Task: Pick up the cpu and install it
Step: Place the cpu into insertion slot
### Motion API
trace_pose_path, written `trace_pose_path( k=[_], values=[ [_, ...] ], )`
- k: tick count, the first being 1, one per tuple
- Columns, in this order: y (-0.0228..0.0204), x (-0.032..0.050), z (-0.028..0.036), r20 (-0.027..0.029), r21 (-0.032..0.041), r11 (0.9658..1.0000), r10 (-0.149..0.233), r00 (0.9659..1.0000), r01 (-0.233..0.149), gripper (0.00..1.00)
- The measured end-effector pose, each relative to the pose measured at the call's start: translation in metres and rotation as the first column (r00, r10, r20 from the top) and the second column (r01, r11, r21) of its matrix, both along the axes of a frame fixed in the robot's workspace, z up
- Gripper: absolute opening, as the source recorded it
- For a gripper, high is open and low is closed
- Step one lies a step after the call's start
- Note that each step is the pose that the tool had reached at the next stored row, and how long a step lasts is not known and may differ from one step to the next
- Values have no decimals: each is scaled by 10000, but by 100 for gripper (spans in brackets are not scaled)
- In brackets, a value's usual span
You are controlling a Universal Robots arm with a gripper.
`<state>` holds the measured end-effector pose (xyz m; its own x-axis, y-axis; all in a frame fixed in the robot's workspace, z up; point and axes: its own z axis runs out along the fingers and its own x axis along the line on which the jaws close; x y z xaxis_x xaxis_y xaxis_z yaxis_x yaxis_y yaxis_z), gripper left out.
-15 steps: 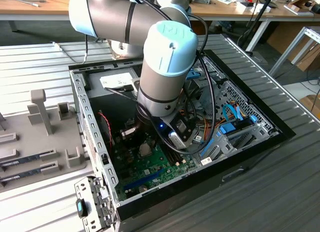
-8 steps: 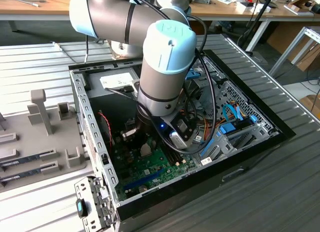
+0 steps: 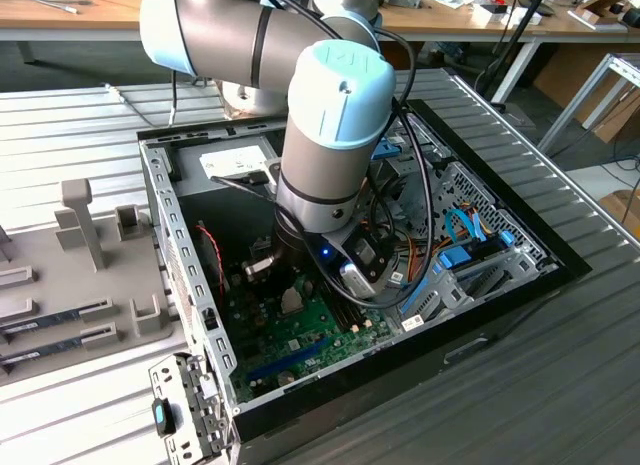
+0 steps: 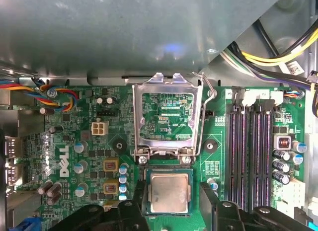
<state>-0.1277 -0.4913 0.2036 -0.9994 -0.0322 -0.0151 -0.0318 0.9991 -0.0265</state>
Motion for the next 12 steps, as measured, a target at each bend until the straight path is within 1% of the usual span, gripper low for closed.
trace_pose_path(
  k=[1,2,8,10,11,12],
  values=[
    [0,0,0,0,-1,10000,2,10000,-2,53],
    [0,0,0,-1,-1,10000,2,10000,-2,46],
    [1,0,1,-1,-1,10000,3,10000,-3,46],
    [8,0,6,-1,-1,10000,2,10000,-2,46],
    [8,0,10,-2,-4,10000,3,10000,-3,39],
    [8,0,10,-1,-2,10000,2,10000,-2,37]
  ],
)
